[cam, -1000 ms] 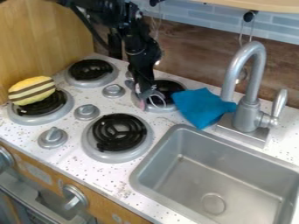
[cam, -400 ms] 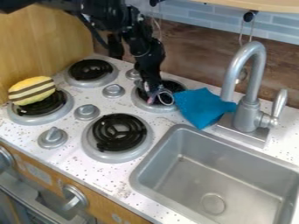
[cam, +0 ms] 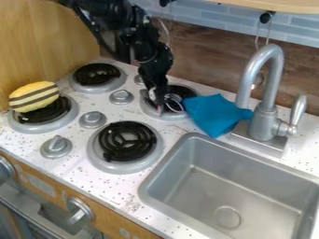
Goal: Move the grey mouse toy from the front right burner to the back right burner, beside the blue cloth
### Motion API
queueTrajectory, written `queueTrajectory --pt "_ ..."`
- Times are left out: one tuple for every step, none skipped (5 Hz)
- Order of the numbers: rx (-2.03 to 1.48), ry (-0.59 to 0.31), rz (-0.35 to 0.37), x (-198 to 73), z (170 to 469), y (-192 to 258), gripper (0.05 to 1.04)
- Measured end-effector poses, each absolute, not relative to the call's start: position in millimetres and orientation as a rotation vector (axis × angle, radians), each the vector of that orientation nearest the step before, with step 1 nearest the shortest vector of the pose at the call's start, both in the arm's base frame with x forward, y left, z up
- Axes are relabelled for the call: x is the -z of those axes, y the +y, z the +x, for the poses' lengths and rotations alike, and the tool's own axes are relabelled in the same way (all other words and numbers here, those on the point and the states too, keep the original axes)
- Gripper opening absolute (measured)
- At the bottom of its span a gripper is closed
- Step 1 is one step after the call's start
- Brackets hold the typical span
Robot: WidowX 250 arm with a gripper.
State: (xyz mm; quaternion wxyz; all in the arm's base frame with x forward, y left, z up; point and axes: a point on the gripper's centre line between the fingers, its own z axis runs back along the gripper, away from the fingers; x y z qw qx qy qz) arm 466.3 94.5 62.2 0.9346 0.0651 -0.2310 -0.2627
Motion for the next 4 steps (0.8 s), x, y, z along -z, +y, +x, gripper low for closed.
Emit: queueTrajectory --pt "0.489 -0.524 0.238 -92.4 439.1 95.2 1.001" --pt "0.483 -0.555 0.33 -120.3 417.4 88.0 1.001" --pt "0.442 -0.564 0.375 -123.8 387.7 80.6 1.001" --pt "0.335 -0.586 0.428 -127.1 347.1 79.7 1.001"
